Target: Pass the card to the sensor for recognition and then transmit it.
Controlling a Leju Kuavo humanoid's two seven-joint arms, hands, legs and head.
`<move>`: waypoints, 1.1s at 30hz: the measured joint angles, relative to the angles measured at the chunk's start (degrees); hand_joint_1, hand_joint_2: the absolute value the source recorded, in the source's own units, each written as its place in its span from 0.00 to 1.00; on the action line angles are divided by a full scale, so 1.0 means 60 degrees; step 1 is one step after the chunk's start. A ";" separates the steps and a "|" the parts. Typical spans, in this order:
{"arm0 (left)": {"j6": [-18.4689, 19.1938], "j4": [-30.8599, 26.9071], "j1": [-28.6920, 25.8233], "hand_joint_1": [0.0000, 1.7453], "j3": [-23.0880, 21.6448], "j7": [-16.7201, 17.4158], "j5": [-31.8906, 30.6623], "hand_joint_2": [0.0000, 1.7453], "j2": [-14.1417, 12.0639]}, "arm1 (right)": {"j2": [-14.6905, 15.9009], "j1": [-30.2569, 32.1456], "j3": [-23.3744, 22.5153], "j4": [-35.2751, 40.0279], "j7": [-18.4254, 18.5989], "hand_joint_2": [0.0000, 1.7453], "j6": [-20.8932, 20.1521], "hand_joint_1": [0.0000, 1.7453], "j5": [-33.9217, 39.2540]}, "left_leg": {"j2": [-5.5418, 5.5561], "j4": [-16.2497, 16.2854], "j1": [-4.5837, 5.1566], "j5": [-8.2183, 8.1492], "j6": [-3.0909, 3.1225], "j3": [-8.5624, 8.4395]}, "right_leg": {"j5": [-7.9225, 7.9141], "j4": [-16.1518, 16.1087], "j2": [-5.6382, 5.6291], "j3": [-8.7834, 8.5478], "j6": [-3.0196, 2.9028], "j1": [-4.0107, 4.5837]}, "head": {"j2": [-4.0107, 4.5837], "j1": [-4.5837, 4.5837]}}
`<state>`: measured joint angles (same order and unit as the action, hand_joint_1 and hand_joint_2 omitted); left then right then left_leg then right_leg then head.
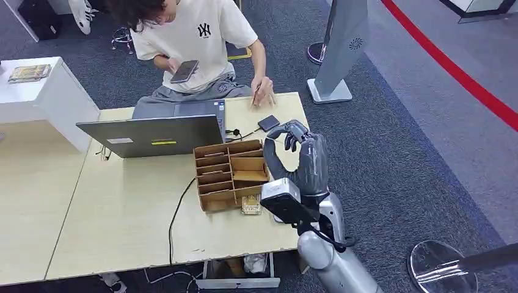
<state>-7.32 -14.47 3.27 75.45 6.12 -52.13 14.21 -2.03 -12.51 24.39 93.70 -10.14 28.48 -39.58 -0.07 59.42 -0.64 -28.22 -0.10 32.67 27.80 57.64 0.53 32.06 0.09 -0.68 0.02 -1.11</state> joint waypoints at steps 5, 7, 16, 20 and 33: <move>0.0058 0.0000 0.0015 0.00 0.0000 0.0066 -0.0190 0.00 -0.0033 | 0.0000 -0.0584 0.0365 -0.0354 0.0058 1.00 -0.0269 1.00 -0.0226 | 0.0001 0.0000 -0.0001 0.0006 0.0005 0.0000 | -0.0002 0.0001 0.0004 -0.0002 -0.0001 0.0000 | 0.0000 0.0000; 0.0102 0.0000 0.0013 0.00 -0.0004 0.0066 -0.0288 0.00 -0.0062 | 0.0000 -0.0878 0.0536 -0.0605 0.0102 1.00 -0.0284 1.00 -0.0405 | 0.0000 0.0000 0.0000 0.0009 0.0009 0.0000 | -0.0005 0.0002 0.0003 -0.0001 -0.0001 0.0000 | 0.0000 0.0004; 0.0291 0.0000 0.0026 0.00 -0.0116 0.0105 -0.0721 0.00 -0.0218 | -0.0204 -0.2598 0.1224 -0.2061 0.0688 1.00 -0.0903 1.00 -0.1063 | 0.0000 0.0000 0.0000 0.0018 0.0007 0.0001 | -0.0011 0.0003 0.0002 -0.0001 0.0001 0.0000 | 0.0000 0.0000; 0.0379 0.0004 0.0030 0.00 -0.0248 0.0109 -0.0875 0.00 -0.0288 | -0.0379 -0.3425 0.1432 -0.3024 0.0896 1.00 -0.1158 1.00 -0.1337 | 0.0002 0.0000 -0.0001 0.0024 0.0008 0.0003 | -0.0016 0.0004 0.0004 -0.0001 0.0007 0.0000 | 0.0000 0.0000; 0.0587 0.0007 0.0045 0.00 -0.0576 0.0164 -0.1184 0.00 -0.0444 | -0.0962 -0.5465 0.1807 -0.5909 0.1483 1.00 -0.1464 1.00 -0.2335 | 0.0003 0.0001 0.0000 0.0029 0.0011 0.0005 | -0.0019 0.0004 0.0005 0.0001 0.0007 0.0000 | 0.0000 0.0000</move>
<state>-3.80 -14.43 3.54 72.00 7.10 -59.23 11.54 -7.80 -45.30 35.23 58.24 -1.24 19.69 -53.59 -0.05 59.42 -0.64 -28.05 -0.04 32.70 27.68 57.67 0.56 32.07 0.13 -0.68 0.02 -1.11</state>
